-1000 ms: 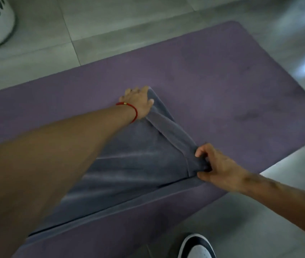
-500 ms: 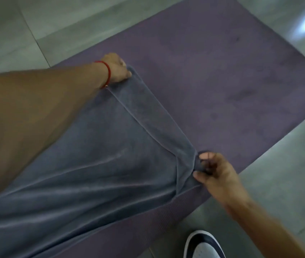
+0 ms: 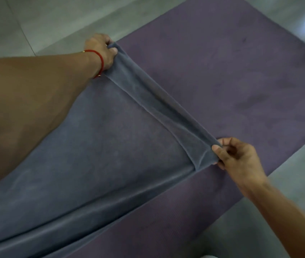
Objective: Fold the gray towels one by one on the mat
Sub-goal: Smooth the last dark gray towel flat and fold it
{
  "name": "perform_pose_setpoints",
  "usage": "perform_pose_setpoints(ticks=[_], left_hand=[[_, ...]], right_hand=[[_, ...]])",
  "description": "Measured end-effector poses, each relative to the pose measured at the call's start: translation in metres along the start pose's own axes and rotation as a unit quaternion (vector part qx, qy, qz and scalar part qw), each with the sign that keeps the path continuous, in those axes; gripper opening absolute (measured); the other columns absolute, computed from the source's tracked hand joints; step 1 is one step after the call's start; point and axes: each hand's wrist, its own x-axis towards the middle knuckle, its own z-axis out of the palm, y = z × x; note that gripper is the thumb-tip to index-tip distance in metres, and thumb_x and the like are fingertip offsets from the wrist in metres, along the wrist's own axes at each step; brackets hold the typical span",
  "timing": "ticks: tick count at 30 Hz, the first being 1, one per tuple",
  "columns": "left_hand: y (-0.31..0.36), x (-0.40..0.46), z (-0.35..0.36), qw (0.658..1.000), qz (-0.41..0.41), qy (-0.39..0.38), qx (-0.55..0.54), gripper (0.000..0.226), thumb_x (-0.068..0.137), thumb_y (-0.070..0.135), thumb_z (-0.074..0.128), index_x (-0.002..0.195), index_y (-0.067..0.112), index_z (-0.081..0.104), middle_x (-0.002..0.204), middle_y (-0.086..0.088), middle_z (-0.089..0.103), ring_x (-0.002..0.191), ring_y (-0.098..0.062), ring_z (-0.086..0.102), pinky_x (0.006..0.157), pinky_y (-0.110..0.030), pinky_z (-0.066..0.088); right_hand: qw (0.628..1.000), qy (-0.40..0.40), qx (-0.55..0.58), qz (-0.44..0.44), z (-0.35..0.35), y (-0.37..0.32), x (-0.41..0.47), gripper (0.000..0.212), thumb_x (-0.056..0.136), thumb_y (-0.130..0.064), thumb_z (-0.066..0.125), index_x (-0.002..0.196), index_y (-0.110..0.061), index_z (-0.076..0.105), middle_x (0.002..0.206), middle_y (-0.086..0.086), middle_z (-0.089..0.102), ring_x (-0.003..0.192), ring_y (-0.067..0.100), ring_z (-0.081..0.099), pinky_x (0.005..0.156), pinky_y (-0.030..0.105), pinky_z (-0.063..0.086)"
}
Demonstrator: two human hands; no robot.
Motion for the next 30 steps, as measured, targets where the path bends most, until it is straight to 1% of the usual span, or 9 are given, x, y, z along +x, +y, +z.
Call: perform_pose_setpoints(ticks=[4,7,10,13,16,20,24,27,30], left_hand=[[0.008,0.009,0.021,1.0,-0.005,-0.012,-0.007,0.026,0.098,0.03,0.06,0.114,0.011,0.067,0.121,-0.015,0.067,0.113,-0.033,0.062,0.094,-0.035,0.048],[0.004,0.008,0.034,0.998,-0.039,-0.038,0.03,0.043,0.097,0.041,0.059,0.121,0.006,0.065,0.127,-0.016,0.065,0.118,-0.036,0.06,0.101,-0.041,0.05],[-0.006,0.003,0.041,0.997,-0.028,-0.056,0.046,0.04,0.099,0.034,0.052,0.122,0.003,0.064,0.127,-0.021,0.064,0.12,-0.04,0.058,0.102,-0.043,0.048],[-0.02,-0.008,0.043,0.994,-0.008,-0.057,0.094,0.031,0.1,0.026,0.051,0.123,0.008,0.062,0.131,-0.021,0.059,0.119,-0.041,0.057,0.098,-0.043,0.047],[-0.023,-0.014,0.044,0.987,-0.011,-0.026,0.157,0.032,0.101,0.023,0.052,0.129,0.008,0.057,0.135,-0.023,0.053,0.124,-0.042,0.051,0.101,-0.048,0.044],[-0.012,-0.01,0.035,0.981,-0.013,0.022,0.193,0.03,0.101,0.022,0.051,0.13,0.014,0.056,0.132,-0.019,0.056,0.126,-0.039,0.05,0.102,-0.05,0.041],[-0.014,-0.029,0.03,0.99,0.016,-0.006,0.143,0.044,0.101,0.031,0.045,0.14,0.011,0.043,0.147,-0.021,0.039,0.133,-0.04,0.04,0.104,-0.053,0.043],[-0.038,-0.087,0.037,0.967,0.138,0.024,0.211,0.052,0.099,0.037,0.038,0.147,0.018,0.038,0.162,-0.016,0.023,0.147,-0.04,0.023,0.114,-0.058,0.027],[-0.093,-0.176,0.043,0.955,0.173,-0.044,0.236,0.06,0.101,0.044,0.028,0.156,0.02,0.03,0.166,-0.014,0.015,0.151,-0.036,0.017,0.119,-0.059,0.02]], right_hand=[[0.961,0.054,-0.252,-0.105,-0.006,0.002,0.002,0.015,0.094,-0.021,0.069,0.107,-0.017,0.064,0.087,-0.003,0.067,0.073,0.019,0.068,0.074,0.027,0.052],[0.901,0.119,-0.372,-0.189,0.001,-0.008,-0.015,0.034,0.093,-0.033,0.068,0.119,-0.015,0.056,0.112,0.004,0.048,0.09,0.03,0.057,0.068,0.036,0.047],[0.835,0.041,-0.453,-0.308,0.011,-0.002,-0.028,0.03,0.095,-0.043,0.063,0.111,-0.019,0.062,0.106,0.004,0.054,0.09,0.028,0.053,0.071,0.041,0.048],[0.81,-0.03,-0.495,-0.312,0.021,0.017,-0.026,0.04,0.089,-0.052,0.057,0.115,-0.021,0.063,0.107,0.001,0.057,0.092,0.025,0.051,0.074,0.041,0.046],[0.812,-0.029,-0.478,-0.333,0.022,0.019,-0.027,0.024,0.095,-0.041,0.049,0.104,-0.023,0.062,0.095,-0.004,0.056,0.084,0.022,0.05,0.071,0.036,0.036],[0.779,-0.049,-0.513,-0.357,0.017,0.018,-0.032,0.02,0.096,-0.029,0.047,0.1,-0.023,0.066,0.093,-0.005,0.056,0.082,0.025,0.054,0.071,0.038,0.034],[0.751,-0.052,-0.563,-0.341,0.018,0.004,-0.039,0.039,0.095,-0.037,0.048,0.127,-0.022,0.062,0.128,0.004,0.057,0.114,0.029,0.056,0.09,0.044,0.042],[0.723,-0.128,-0.58,-0.352,0.028,0.01,-0.046,0.064,0.101,-0.045,0.039,0.158,-0.017,0.03,0.166,0.006,0.021,0.153,0.029,0.021,0.117,0.055,0.029],[0.69,-0.183,-0.621,-0.323,0.034,0.022,-0.046,0.073,0.101,-0.053,0.028,0.161,-0.014,0.015,0.17,0.005,0.002,0.156,0.03,0.005,0.118,0.06,0.025]])
